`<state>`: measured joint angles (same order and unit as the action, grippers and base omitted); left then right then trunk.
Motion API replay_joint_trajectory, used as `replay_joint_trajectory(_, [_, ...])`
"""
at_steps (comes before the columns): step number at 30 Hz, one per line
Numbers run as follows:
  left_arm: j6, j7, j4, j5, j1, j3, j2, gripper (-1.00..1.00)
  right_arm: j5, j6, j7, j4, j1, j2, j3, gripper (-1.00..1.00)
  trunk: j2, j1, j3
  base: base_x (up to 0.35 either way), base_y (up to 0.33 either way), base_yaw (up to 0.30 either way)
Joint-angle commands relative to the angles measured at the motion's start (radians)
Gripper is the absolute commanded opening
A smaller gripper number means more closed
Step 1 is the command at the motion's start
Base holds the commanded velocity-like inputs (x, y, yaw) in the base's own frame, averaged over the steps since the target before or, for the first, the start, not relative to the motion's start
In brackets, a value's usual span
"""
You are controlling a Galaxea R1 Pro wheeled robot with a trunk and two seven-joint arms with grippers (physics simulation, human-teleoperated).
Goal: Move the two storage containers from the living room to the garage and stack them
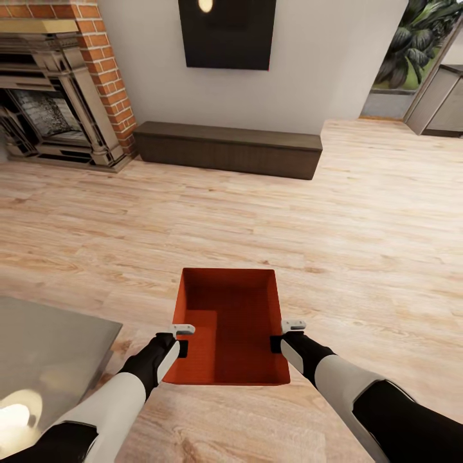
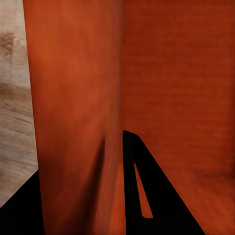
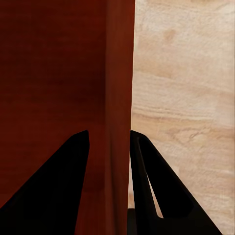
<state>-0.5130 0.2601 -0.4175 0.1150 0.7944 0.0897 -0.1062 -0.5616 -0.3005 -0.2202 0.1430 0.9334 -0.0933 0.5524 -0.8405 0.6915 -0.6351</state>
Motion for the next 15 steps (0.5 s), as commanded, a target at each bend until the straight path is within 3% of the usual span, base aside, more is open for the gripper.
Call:
replay_joint_trajectory(1, [-0.007,0.011,0.042,0.012,0.000,0.012,0.002,-1.00,-0.012,-0.003,0.001,0.007,0.001,0.000,0.026,-1.00,0.007,-0.004,0.002,0.000,0.000,0.000])
replay_joint_trajectory(15, [-0.008,0.009,0.042,0.013,0.000,0.012,0.002,-1.00,-0.012,-0.003,0.001,0.007,0.001,0.000,0.026,-1.00,0.105,-0.057,0.046,0.000,0.000,0.000])
